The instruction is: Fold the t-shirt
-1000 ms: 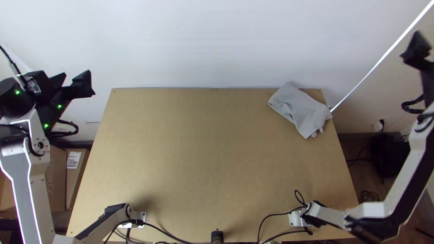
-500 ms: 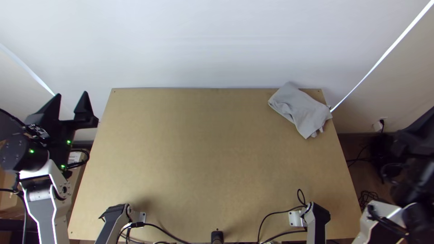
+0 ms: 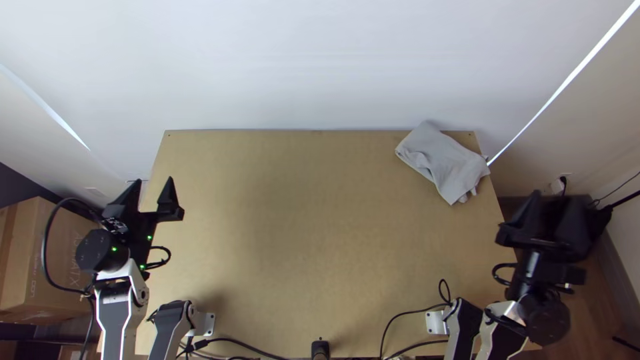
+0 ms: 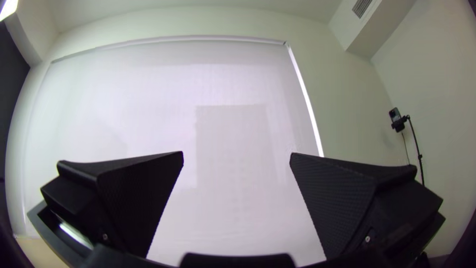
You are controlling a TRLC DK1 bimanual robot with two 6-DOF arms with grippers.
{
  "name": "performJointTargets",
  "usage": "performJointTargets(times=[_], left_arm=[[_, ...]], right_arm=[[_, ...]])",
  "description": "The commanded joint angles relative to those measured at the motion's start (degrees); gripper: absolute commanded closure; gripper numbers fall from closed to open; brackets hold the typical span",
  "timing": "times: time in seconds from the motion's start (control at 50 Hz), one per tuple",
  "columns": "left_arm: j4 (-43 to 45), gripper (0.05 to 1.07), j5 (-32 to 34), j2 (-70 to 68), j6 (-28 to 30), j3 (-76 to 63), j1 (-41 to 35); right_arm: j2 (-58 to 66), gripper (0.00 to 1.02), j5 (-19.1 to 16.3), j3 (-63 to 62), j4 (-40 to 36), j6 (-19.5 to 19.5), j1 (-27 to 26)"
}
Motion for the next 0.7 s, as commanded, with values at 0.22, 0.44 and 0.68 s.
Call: performJointTargets(times=[0.22, 0.44, 0.68], left_arm=[[6.31, 0.1, -0.37, -8.87, -2.37, -15.8, -3.95], [7.45, 0.1, -0.28, -12.38, -2.1, -23.19, -6.14], [5.78, 0.1, -0.28, -24.07, 0.97, -31.18, -10.01]], right_arm=[[-12.36, 0.03, 4.02, -16.2, -4.63, -4.61, 9.44], [-12.36, 0.03, 10.26, -22.36, -10.26, -4.7, 21.92], [-12.28, 0.03, 16.06, -24.73, -19.4, -5.93, 39.06]])
